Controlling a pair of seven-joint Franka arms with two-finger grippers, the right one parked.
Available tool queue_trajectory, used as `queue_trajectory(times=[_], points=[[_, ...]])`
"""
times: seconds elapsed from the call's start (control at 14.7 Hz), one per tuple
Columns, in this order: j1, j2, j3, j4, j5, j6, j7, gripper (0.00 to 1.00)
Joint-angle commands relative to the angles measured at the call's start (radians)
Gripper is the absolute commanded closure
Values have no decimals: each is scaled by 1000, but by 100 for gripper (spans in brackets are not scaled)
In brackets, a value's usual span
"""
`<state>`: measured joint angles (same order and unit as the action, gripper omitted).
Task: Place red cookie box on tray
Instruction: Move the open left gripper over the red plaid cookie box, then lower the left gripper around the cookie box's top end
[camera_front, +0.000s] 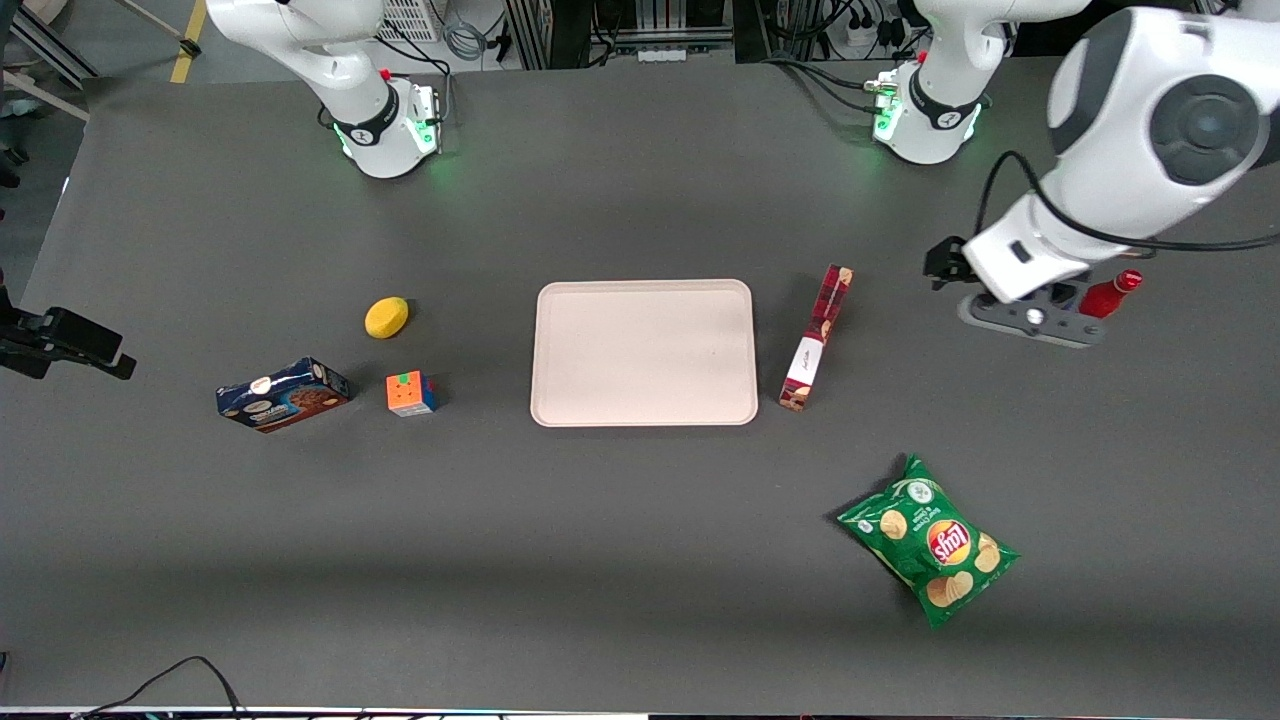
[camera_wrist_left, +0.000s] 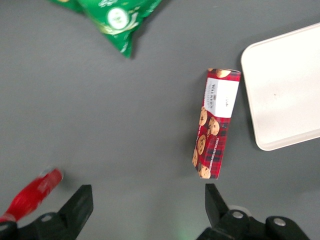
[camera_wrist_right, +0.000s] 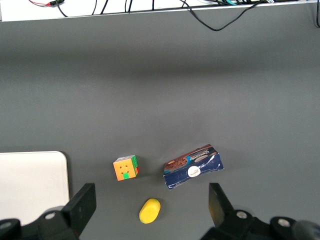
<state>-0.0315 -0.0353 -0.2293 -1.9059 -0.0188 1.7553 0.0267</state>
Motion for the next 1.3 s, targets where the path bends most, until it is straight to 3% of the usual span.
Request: queue_trajectory(times=[0.0, 0.41, 0.68, 0.82, 1.23], points=[[-2, -112, -7, -225, -79, 182, 101, 0], [-2, -109, -117, -433, -93, 447, 78, 0], [-2, -88, -243, -513, -93, 592, -95, 0], [-2, -43, -254, -571, -93, 744, -103, 0], [-2, 81, -259, -582, -75, 877, -100, 0]])
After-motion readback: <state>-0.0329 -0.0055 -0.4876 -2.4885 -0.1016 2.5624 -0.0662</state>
